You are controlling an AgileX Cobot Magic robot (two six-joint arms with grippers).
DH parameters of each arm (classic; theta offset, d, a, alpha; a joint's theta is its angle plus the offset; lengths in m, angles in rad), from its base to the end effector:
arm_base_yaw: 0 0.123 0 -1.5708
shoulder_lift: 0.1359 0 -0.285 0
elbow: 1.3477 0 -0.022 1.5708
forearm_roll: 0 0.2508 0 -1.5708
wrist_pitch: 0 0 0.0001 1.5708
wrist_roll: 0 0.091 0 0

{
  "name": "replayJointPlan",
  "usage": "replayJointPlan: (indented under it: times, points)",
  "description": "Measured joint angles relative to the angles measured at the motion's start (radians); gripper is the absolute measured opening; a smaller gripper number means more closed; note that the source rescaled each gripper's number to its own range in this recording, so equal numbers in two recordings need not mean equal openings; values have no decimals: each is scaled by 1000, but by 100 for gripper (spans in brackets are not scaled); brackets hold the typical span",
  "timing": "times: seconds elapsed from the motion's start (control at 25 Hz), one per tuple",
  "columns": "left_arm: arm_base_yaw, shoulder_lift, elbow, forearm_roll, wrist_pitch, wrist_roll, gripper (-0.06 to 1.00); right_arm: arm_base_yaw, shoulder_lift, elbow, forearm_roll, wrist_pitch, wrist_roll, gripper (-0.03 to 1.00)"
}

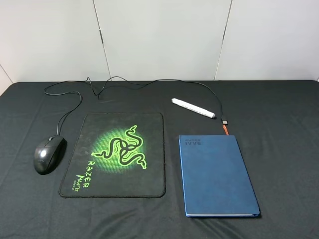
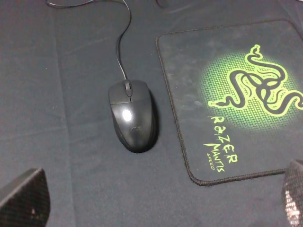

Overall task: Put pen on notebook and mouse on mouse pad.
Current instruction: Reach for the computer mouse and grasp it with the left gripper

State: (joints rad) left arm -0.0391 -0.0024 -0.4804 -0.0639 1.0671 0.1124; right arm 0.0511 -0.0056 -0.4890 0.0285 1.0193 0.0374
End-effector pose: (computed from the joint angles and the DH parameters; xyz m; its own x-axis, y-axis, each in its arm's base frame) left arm -0.0035 -0.0050 0.2714 -0.4670 0.0996 -0.8786 0.1266 0.9909 0.0451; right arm -0.0029 0.0021 0.2776 -0.4262 0.0306 -0.9041 -0.0508 0.9970 0.0576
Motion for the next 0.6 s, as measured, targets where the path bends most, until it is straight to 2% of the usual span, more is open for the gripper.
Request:
replayJointPlan:
  times: [0.6]
  points:
    - [0,0,0,0,0,-1,95,0,0,0,0,0,0,100]
